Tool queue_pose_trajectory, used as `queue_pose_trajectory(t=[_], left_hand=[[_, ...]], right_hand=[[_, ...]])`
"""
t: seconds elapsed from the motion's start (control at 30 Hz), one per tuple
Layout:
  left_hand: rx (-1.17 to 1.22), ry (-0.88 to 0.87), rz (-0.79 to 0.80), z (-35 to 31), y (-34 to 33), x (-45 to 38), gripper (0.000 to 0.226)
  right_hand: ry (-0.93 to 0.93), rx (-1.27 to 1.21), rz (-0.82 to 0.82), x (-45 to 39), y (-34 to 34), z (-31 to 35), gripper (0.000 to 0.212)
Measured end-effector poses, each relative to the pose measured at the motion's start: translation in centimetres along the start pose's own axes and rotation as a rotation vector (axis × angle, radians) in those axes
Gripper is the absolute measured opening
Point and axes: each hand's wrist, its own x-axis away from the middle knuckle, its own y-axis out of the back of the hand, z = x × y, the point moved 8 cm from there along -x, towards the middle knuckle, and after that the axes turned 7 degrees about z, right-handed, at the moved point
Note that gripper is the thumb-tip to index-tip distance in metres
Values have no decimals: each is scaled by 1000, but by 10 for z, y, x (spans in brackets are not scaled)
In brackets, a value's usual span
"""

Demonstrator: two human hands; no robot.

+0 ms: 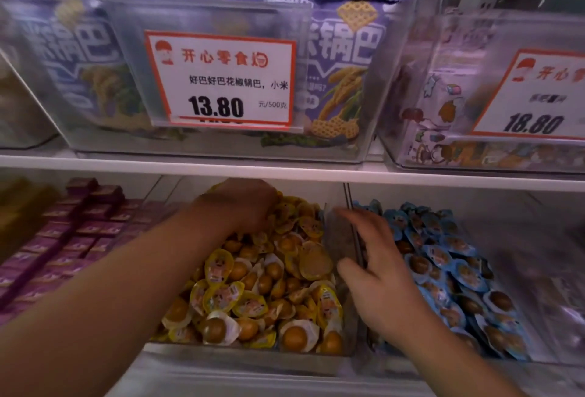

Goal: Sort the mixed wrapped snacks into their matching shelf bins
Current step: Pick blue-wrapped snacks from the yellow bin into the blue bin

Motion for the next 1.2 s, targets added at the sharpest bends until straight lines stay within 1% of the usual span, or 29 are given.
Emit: queue_pose_trajectory(t=[0.1,0.13,0.17,0.2,0.27,0.33,0.4,0.5,0.57,0.63,0.7,0.77,0.87,0.97,1.03,1.1,1.13,1.2], left_hand=[[156,-94,-147,-40,17,-11,23],[193,-133,-156,-55,17,-16,24],[190,-163,-136,-68,12,-23,29],[138,-177,-112,-77,4,-30,36],[11,-130,-108,-75,-14,-39,47],[31,-61,-106,-58,-25,-41,57],[93,-31,-25,-42,-33,-42,73],[96,22,128,-27,-35,-48,95],[74,51,216,-26,-38,-53,103],[56,49,242,-34,-38,-57,106],[48,15,201,-46,-34,-60,101],[96,-32,154,-59,-33,-61,87],[293,-34,207,-68,-42,-63,75],[365,-24,234,-69,-44,-62,76],[487,-31,225,-67,-42,-63,79],[625,-21,249,-64,-41,-62,78],[707,3,267,-62,-41,-61,73],[948,63,305,-59,-42,-59,60]], right_hand=[[-8,1,-2,0,0,-1,65],[-6,0,-1,-1,-1,0,64],[-7,-3,2,-1,-1,0,63],[-9,-6,8,-1,-1,0,63],[-17,-11,26,-1,-1,0,64],[-27,-16,40,0,-2,0,66],[-37,-20,42,1,-3,0,66],[-34,-10,31,1,-2,0,66],[-32,-17,32,1,-2,1,66],[-33,-21,32,1,-1,2,69],[-40,-21,30,1,-1,0,74],[-41,-25,33,1,-2,-1,73],[-43,-9,42,0,-4,-2,68],[-41,-13,38,0,-4,-3,66],[-37,-14,33,0,-4,-2,67],[-32,-8,31,0,-4,-2,66],[-28,-7,30,0,-4,-1,66],[-16,-10,27,1,-4,0,65]])
